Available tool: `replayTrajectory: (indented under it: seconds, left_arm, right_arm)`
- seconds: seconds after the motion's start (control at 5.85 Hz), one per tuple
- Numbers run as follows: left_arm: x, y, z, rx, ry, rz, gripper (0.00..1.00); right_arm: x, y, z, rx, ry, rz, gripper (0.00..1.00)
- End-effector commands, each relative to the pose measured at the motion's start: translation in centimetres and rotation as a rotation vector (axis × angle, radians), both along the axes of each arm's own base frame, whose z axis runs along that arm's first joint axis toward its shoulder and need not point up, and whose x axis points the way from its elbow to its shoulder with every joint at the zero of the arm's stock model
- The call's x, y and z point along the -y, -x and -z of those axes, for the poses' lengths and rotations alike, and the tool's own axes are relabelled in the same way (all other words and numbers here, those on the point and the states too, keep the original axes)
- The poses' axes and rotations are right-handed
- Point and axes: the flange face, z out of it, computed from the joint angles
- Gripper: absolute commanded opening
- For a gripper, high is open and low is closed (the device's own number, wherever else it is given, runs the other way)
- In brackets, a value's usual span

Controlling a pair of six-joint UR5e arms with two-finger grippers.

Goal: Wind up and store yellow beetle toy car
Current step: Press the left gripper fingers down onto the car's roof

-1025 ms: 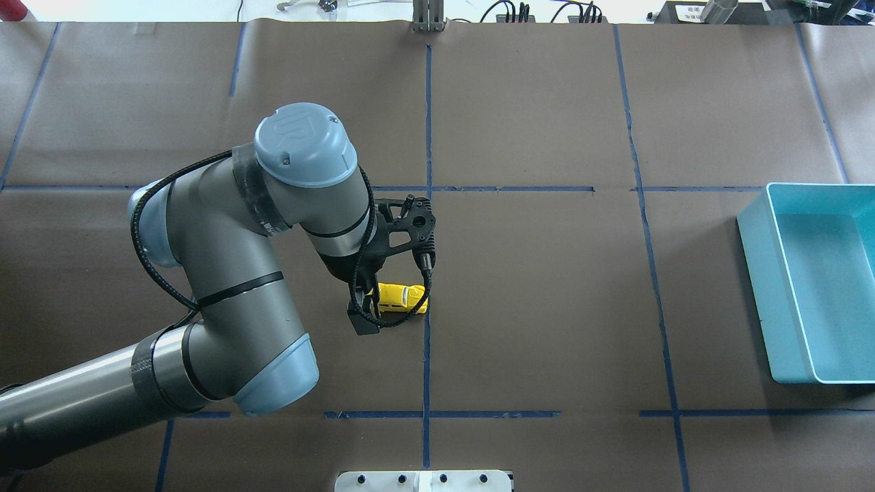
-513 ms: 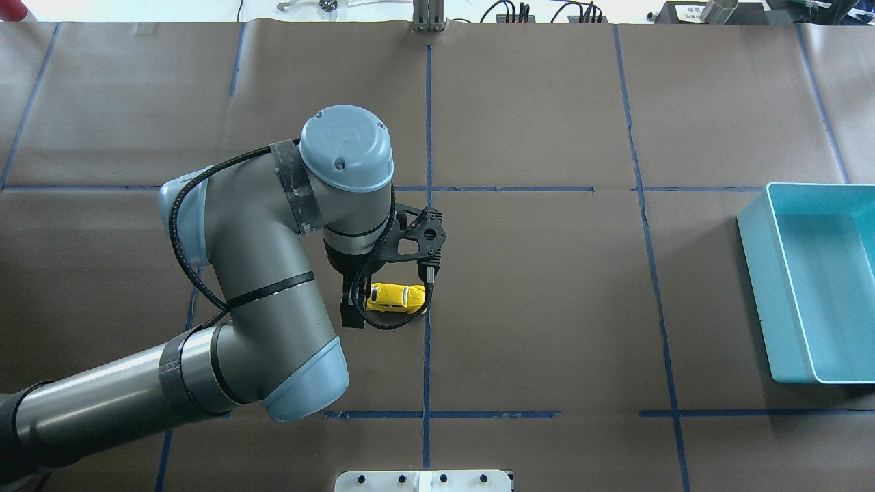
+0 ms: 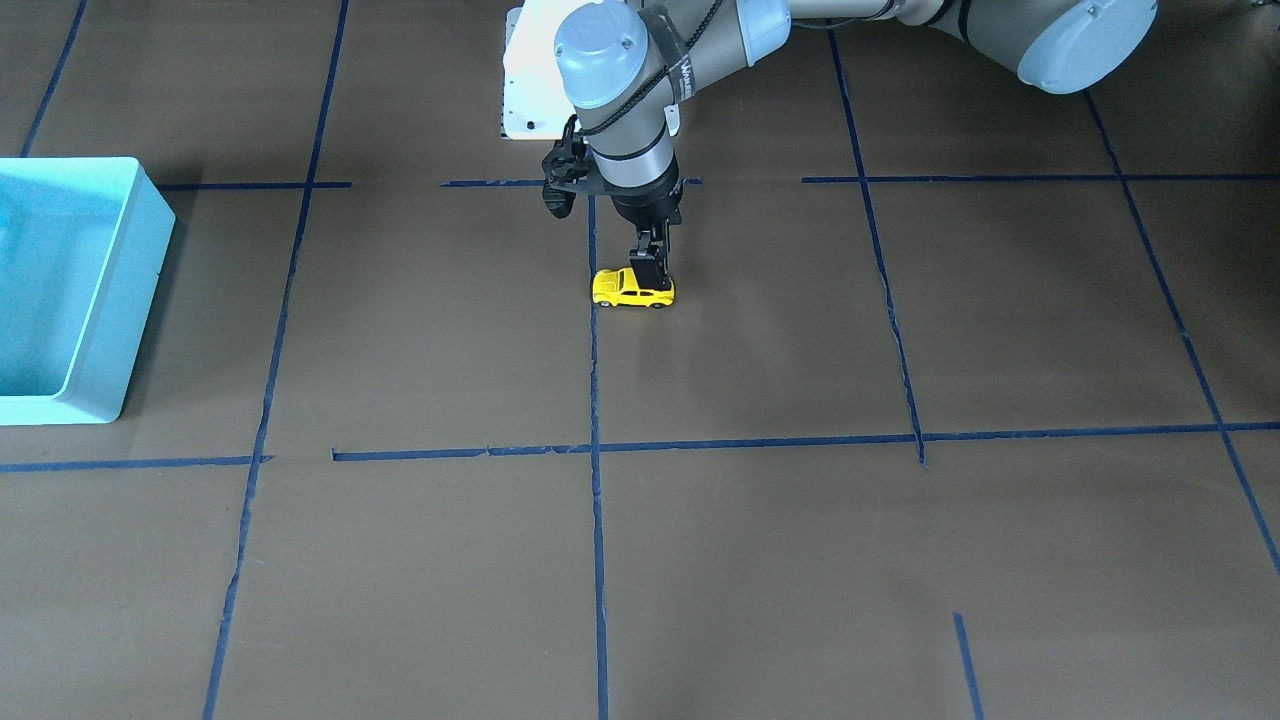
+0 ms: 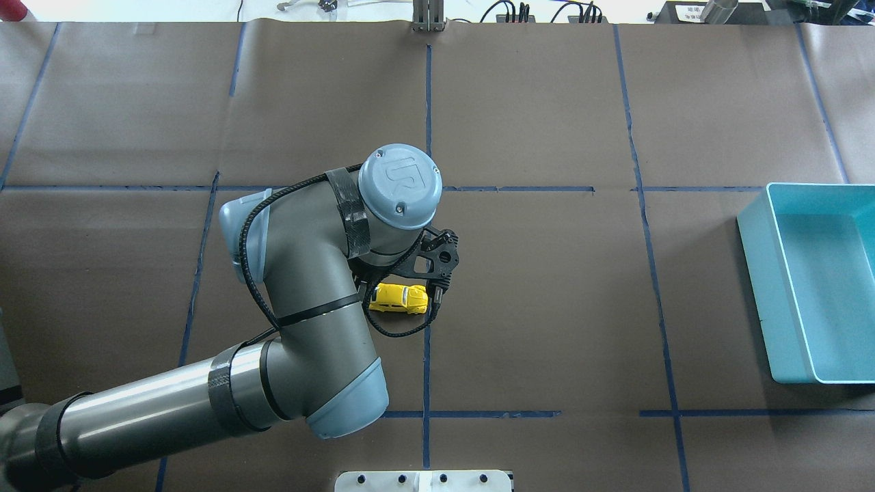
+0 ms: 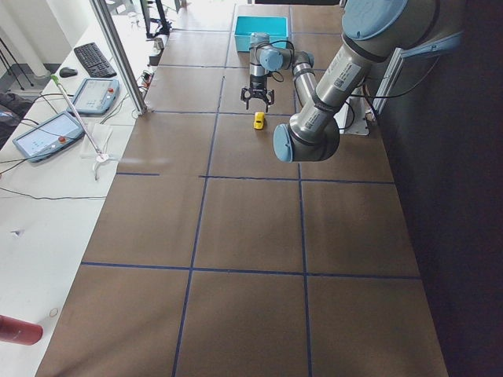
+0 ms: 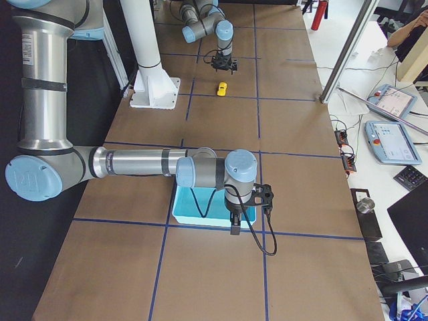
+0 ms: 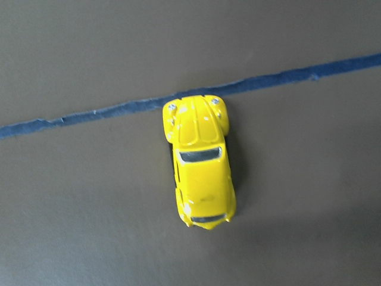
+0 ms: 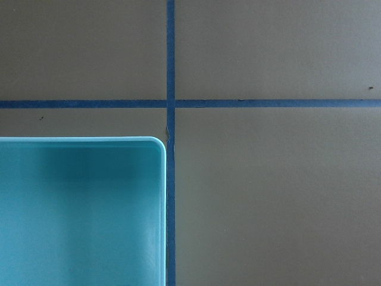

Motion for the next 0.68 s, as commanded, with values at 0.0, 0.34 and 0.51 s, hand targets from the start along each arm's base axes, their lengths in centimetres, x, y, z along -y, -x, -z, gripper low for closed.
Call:
replayTrajectory:
  seconds: [0.0, 0.34, 0.51]
  left_arm:
    - [-1.3, -4.3, 0.3, -0.031, 0.038, 0.052, 1.0]
    - [-2.9, -6.6, 0.1, -0.028, 0.038, 0.026, 1.0]
    - [-2.3, -6.7, -0.1, -0.019, -0.002, 0.052, 1.0]
  right_arm:
    - [0.0, 0.0, -0.1, 0.0, 0.002, 0.0, 1.0]
    - [0.0, 0.0, -0.1, 0.0, 0.002, 0.0, 1.0]
    - [0.0, -0.1, -0.1, 0.0, 0.002, -0.002, 1.0]
